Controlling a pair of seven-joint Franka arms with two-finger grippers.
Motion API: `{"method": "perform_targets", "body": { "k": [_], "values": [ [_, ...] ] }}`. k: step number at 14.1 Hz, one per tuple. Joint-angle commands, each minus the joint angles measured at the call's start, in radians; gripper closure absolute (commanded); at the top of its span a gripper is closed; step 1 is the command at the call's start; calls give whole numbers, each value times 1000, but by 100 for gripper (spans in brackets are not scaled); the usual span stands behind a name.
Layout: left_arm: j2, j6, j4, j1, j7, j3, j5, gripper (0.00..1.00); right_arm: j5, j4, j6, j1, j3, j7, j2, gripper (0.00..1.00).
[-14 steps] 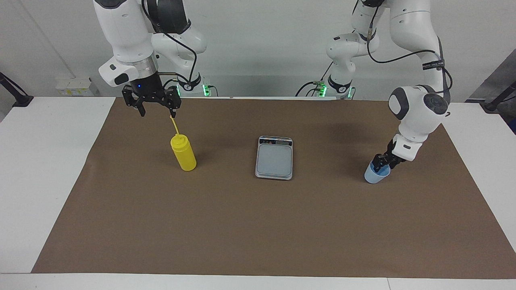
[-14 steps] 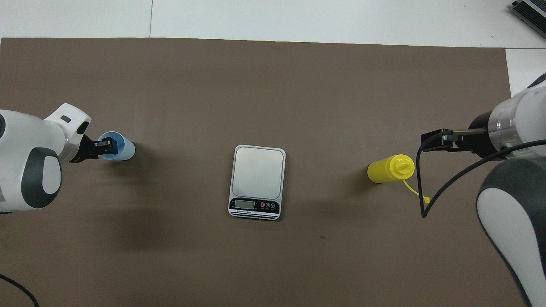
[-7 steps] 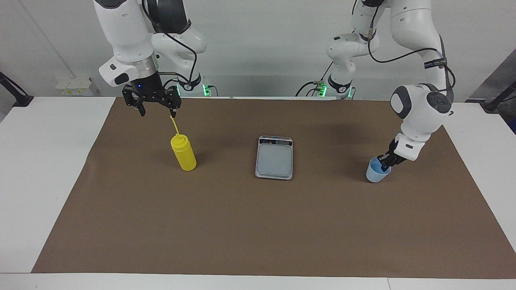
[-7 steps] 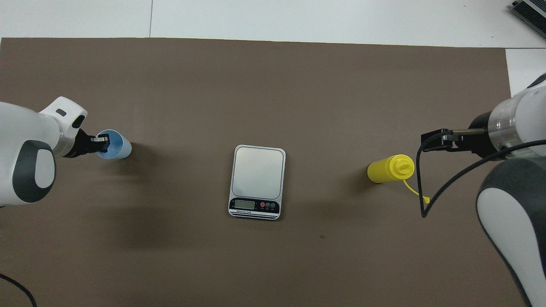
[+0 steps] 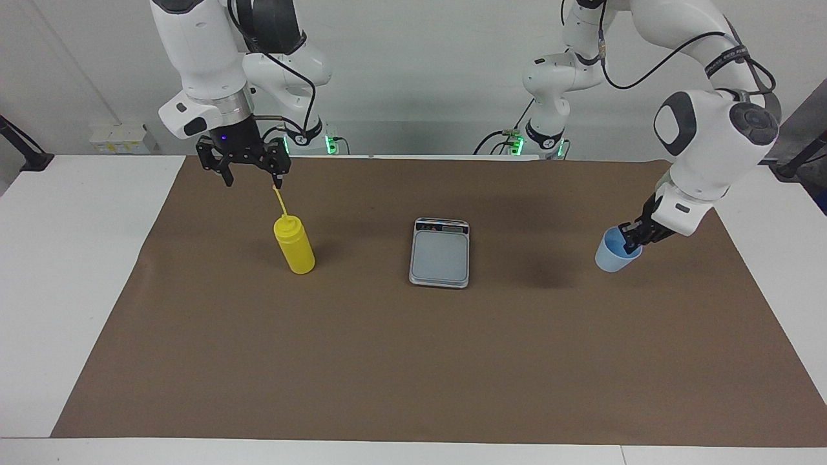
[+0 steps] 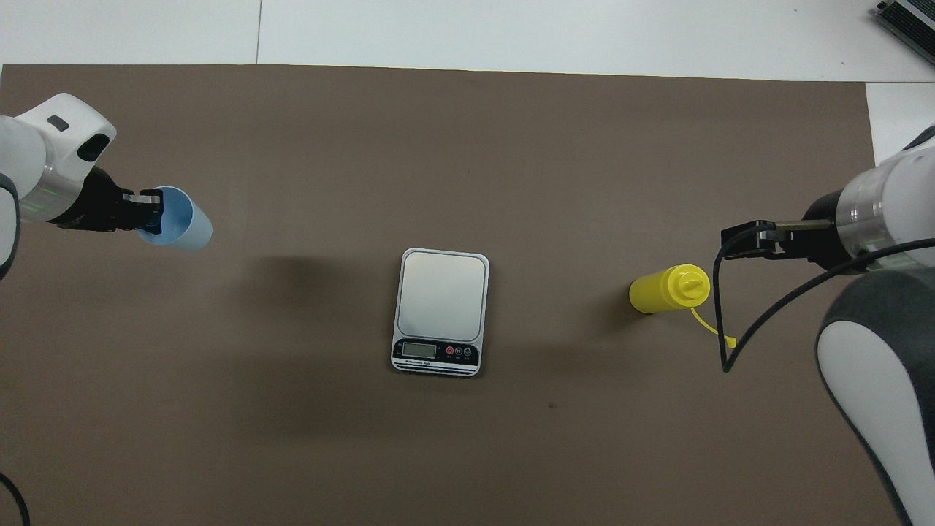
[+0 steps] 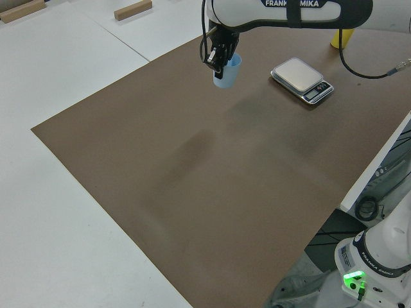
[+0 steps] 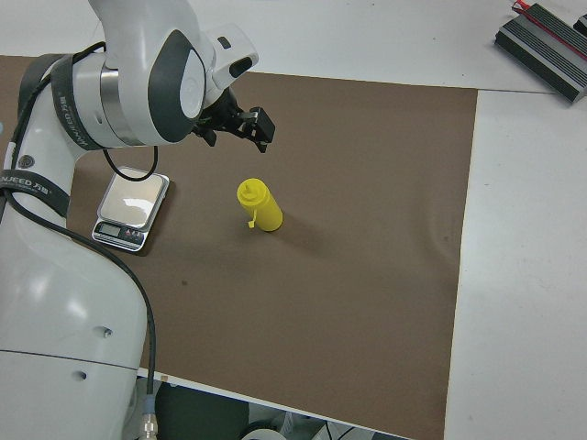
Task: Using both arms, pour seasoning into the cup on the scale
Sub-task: 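Carry the blue cup with the left gripper onto the scale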
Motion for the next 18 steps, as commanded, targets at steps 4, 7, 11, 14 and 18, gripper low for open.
{"method": "perform_targets", "body": {
  "k": [4, 7, 11, 14, 18],
  "values": [
    [5, -6, 24, -176, -196, -41, 12, 100, 22, -21, -3, -15, 4, -20, -22, 0],
    [0, 135, -78, -296, -329, -41, 12, 100, 22, -21, -3, -15, 4, -20, -22, 0],
    [-2, 278, -178, -429, -438, -39, 14, 100, 22, -21, -3, -15, 4, -20, -22, 0],
    [44, 314, -189, -510, -506, -38, 67, 100, 22, -21, -3, -15, 4, -20, -22, 0],
    [78, 392, -218, -537, -557, -39, 98, 100, 22, -21, -3, -15, 4, -20, -22, 0]
  ]
}}
